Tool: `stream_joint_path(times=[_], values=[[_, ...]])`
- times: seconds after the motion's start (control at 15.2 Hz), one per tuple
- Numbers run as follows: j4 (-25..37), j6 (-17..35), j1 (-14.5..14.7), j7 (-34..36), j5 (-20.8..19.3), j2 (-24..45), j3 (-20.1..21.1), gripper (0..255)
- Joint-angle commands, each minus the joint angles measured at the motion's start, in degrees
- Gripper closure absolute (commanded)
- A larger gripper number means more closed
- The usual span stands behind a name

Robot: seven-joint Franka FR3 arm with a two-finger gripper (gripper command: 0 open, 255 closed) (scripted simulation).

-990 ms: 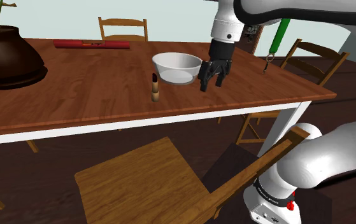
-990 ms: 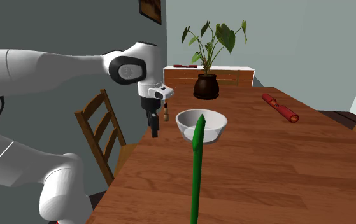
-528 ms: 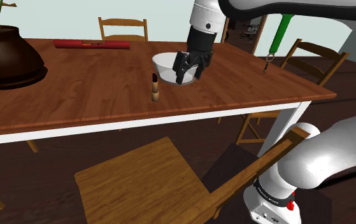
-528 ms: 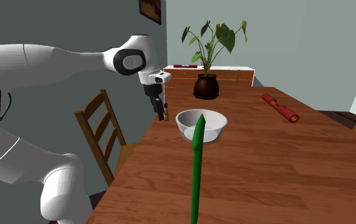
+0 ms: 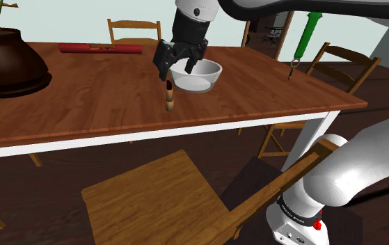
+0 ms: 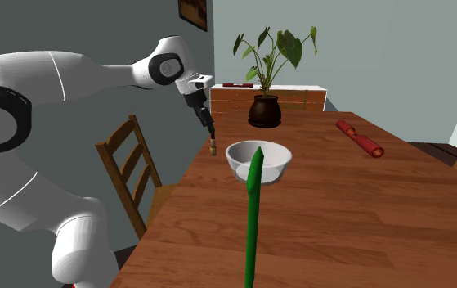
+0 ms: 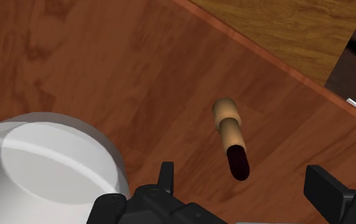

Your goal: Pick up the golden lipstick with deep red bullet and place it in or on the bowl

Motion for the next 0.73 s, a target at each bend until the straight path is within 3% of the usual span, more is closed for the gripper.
stream_joint_path(times=[0.0,0.66], values=[[-0.29,1.83,-0.13,0.79,-0.7,0.47,0.91,0],[-4.28,6.86,-0.35,1.01,-0.98,1.55,1.19,0]])
